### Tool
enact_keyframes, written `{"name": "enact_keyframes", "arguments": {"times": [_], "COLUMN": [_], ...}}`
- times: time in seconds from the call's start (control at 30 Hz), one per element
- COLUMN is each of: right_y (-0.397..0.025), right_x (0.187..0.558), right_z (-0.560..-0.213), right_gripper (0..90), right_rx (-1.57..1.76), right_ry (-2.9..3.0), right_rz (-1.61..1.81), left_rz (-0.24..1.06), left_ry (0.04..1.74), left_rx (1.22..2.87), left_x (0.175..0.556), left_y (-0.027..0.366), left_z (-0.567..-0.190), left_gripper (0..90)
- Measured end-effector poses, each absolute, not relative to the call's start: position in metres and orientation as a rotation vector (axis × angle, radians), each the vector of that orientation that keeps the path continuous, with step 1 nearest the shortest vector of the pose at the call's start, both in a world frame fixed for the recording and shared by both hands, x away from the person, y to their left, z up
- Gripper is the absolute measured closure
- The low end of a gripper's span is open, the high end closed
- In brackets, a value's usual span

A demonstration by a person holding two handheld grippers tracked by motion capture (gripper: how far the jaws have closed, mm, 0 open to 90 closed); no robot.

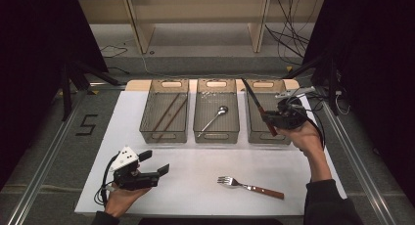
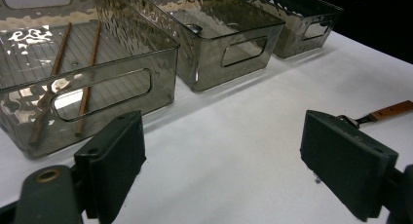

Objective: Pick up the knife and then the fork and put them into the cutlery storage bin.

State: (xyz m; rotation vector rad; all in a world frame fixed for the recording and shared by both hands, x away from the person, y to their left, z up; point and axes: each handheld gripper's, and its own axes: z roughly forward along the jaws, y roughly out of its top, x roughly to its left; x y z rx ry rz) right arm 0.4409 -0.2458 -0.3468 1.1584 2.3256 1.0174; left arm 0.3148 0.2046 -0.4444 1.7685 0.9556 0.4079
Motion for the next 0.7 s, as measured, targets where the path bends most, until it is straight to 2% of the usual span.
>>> {"name": "enact_keyframes", "arguments": {"times": [0.3, 0.7], "right_y": [-0.251, -0.264], "right_x": [0.465, 0.491], "right_z": [-0.344, -0.36], "right_gripper": [77.1, 77.1], "right_rx": [1.271, 1.433], "right_ry": [2.275, 2.234], "right_rz": [1.015, 0.933], "left_rz": [0.411, 0.413], "left_ry": [0.954, 0.952], "left_rx": [1.766, 1.752], "left_x": [0.315, 0.314], "left_y": [0.204, 0.205], "left_z": [-0.444, -0.444], "left_gripper": [16.1, 16.1]}}
